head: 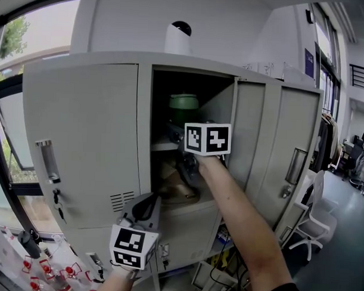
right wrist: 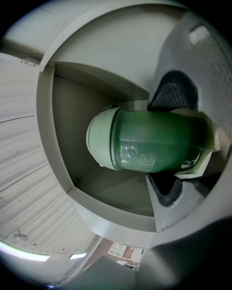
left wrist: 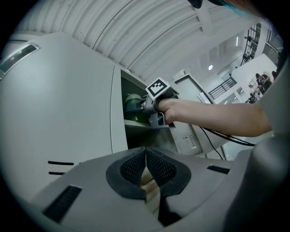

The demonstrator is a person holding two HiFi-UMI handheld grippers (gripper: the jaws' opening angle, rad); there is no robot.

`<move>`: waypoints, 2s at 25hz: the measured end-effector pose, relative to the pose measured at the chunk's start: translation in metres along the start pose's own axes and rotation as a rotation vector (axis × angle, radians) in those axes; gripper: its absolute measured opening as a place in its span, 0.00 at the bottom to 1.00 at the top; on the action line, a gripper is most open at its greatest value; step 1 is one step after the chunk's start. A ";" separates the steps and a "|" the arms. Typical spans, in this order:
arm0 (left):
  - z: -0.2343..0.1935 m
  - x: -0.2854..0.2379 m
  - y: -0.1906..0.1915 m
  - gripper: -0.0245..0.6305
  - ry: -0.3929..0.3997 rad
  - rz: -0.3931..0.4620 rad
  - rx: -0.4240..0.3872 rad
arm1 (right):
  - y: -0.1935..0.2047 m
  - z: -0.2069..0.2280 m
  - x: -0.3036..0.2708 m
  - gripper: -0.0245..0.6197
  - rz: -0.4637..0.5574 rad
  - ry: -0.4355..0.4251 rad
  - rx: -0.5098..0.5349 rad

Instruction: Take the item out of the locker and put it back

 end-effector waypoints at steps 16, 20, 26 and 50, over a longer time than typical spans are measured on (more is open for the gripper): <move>0.015 0.001 0.014 0.06 0.011 -0.032 0.015 | -0.003 0.020 0.030 0.81 0.162 -0.006 -0.130; 0.020 0.000 0.012 0.06 0.011 -0.028 0.021 | -0.005 0.024 0.043 0.63 0.187 0.005 -0.096; 0.023 -0.001 0.016 0.06 0.010 -0.025 0.013 | -0.009 0.012 0.040 0.40 0.160 0.031 0.048; 0.012 -0.007 0.039 0.06 0.006 -0.068 0.054 | 0.002 0.018 0.006 0.39 0.062 0.053 0.136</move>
Point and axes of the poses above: the fingertips, and each gripper's own axes: x backward along the fingers, z to its right, y out of its underside, the point moved 5 cm from there along x, backward along the fingers, and after that the axes turned 13 degrees about y, right-handed, at the moved point
